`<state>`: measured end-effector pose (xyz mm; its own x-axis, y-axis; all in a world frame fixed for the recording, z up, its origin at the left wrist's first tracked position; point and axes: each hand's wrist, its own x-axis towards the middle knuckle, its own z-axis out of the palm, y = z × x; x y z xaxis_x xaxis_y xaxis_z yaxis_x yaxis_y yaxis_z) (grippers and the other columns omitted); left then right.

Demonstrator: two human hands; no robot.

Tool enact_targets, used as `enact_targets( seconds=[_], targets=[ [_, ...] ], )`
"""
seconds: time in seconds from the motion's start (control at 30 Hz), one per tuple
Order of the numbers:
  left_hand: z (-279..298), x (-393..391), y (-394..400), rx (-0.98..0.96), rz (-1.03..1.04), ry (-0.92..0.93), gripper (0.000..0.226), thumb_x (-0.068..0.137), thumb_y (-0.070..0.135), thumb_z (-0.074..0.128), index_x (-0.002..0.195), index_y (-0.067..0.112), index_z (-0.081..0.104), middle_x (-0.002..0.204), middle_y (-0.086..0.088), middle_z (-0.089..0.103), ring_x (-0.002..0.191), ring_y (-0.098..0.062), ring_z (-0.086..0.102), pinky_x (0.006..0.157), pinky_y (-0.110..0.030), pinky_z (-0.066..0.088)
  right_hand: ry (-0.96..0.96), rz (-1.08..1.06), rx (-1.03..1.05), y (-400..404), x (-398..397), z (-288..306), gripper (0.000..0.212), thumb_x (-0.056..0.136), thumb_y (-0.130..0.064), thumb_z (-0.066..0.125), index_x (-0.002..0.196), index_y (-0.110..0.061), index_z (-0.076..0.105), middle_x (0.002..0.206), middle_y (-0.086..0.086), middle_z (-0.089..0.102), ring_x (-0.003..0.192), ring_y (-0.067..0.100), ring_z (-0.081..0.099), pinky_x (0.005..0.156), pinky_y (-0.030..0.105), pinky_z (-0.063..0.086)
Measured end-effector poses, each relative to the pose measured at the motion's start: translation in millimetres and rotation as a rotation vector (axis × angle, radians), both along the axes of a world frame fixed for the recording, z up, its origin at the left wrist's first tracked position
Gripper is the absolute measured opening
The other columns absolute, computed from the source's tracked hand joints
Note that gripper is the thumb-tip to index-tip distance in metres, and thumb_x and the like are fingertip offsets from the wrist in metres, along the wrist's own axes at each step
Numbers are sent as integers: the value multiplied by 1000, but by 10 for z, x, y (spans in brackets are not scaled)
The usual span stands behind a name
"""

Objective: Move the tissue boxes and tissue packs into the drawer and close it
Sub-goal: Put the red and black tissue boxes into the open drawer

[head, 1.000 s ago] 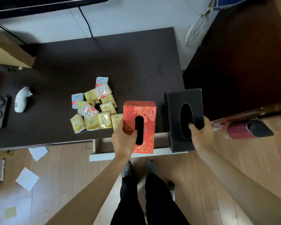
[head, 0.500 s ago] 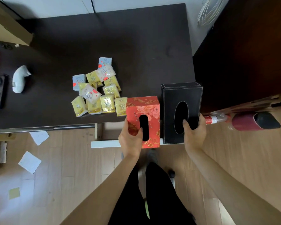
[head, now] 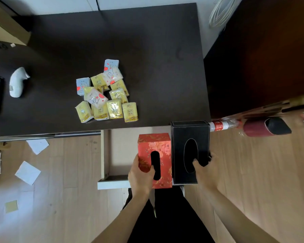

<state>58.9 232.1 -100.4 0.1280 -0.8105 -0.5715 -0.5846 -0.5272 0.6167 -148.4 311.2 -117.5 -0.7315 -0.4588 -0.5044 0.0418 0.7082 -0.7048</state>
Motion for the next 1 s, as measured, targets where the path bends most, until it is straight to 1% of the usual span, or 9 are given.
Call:
enact_targets(
  seconds=[0.07,0.13,0.23,0.37,0.5,0.7,0.87,0.93,1.0],
  targets=[
    [-6,41,95,43,-13,-24,55,80,33,81,129,32,56,92,33,57,85,3,60,88,-26,51,4,15,61,87,49,-6,48,76,-28,78,114,-41,51,104,-12,67,90,-7,65,66,10,52],
    [-29,78,141,68,-18,-44,55,79,30,81,129,29,57,90,33,56,86,-3,62,86,-25,52,14,46,119,114,81,-33,47,75,-29,82,106,-47,51,97,-11,69,83,-5,67,61,12,53],
    [-123,129,102,96,-19,-96,55,78,26,80,128,25,58,87,30,55,89,-10,64,82,-20,44,4,127,213,69,88,-139,55,73,-32,83,121,-30,57,102,-5,71,86,8,69,72,26,59],
    [-315,170,-49,138,-17,-143,58,79,23,79,133,19,57,102,12,66,104,-22,68,95,-38,53,-1,248,285,-39,90,-366,65,75,-28,85,131,-17,53,111,1,69,93,17,69,82,36,61],
    [-540,196,-149,174,-57,-192,67,81,25,80,142,17,51,126,-1,68,114,-27,66,100,-44,51,103,411,358,-60,139,-534,67,83,-32,81,138,-10,50,124,6,65,97,22,67,82,35,60],
    [-729,286,-177,190,-118,-177,67,82,25,80,141,15,49,124,-3,68,113,-27,64,100,-46,52,167,613,445,-116,152,-599,59,90,-34,77,133,-2,52,131,15,60,104,30,68,81,36,59],
    [-750,329,-266,258,-147,-133,62,85,28,77,138,14,49,121,-4,68,110,-27,65,97,-49,54,155,675,415,-272,54,-523,66,91,-25,76,145,-5,44,141,14,54,123,29,61,99,38,55],
    [-747,348,-348,264,-193,-141,61,85,32,76,137,17,48,118,-3,69,105,-27,67,91,-46,57,255,702,323,-441,1,-520,75,90,-22,77,151,-5,38,150,14,47,135,29,52,106,36,48],
    [-755,354,-438,236,-251,-169,73,85,32,74,147,20,37,131,-4,65,108,-29,67,86,-44,55,399,816,294,-639,-54,-565,86,88,-23,79,156,-5,30,160,16,36,147,31,37,116,39,38]
  ],
)
